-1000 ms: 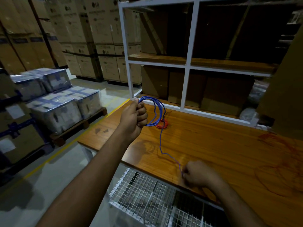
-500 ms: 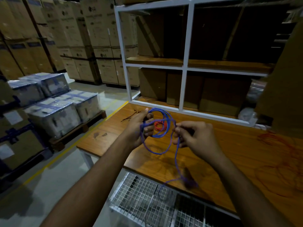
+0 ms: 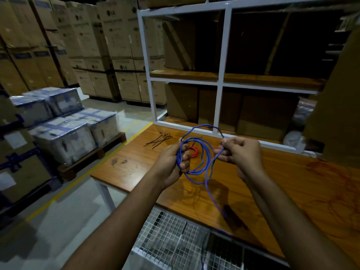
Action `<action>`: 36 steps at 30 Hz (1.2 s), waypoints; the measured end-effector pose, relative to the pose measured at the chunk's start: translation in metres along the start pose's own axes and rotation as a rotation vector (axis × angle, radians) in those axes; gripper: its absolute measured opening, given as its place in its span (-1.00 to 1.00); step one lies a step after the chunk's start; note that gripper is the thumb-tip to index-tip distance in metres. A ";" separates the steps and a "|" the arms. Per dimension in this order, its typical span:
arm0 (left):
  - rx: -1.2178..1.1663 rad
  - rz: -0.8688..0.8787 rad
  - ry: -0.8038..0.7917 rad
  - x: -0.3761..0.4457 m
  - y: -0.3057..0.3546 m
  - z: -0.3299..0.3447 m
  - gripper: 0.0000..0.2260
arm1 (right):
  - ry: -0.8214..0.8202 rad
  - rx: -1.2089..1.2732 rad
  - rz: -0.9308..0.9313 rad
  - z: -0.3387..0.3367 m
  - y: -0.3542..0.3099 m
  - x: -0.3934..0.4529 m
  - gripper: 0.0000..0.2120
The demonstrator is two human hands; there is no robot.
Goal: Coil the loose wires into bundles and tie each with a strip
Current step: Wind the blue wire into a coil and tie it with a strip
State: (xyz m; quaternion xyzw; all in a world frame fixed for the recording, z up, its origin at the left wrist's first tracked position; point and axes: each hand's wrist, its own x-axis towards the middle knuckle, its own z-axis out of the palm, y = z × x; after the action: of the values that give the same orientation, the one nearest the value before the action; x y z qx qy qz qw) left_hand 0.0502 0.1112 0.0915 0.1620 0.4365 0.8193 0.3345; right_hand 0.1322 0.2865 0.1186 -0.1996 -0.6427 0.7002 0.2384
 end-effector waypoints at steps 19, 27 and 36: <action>-0.138 -0.197 -0.268 -0.017 -0.007 -0.014 -0.69 | 0.151 -0.040 0.013 -0.072 -0.001 0.083 -0.90; -0.148 -0.144 -0.248 -0.010 0.027 -0.025 -0.70 | -0.137 -0.702 -0.009 -0.078 0.070 0.042 -0.73; -0.110 -0.010 -0.002 0.012 0.028 -0.001 -0.68 | -0.729 -1.436 -0.651 0.007 0.021 -0.080 -0.50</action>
State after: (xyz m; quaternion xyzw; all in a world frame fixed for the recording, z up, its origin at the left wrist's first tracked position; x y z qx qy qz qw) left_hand 0.0294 0.1080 0.1139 0.1419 0.3915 0.8401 0.3475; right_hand 0.1905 0.2324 0.0957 0.1289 -0.9905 0.0426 0.0222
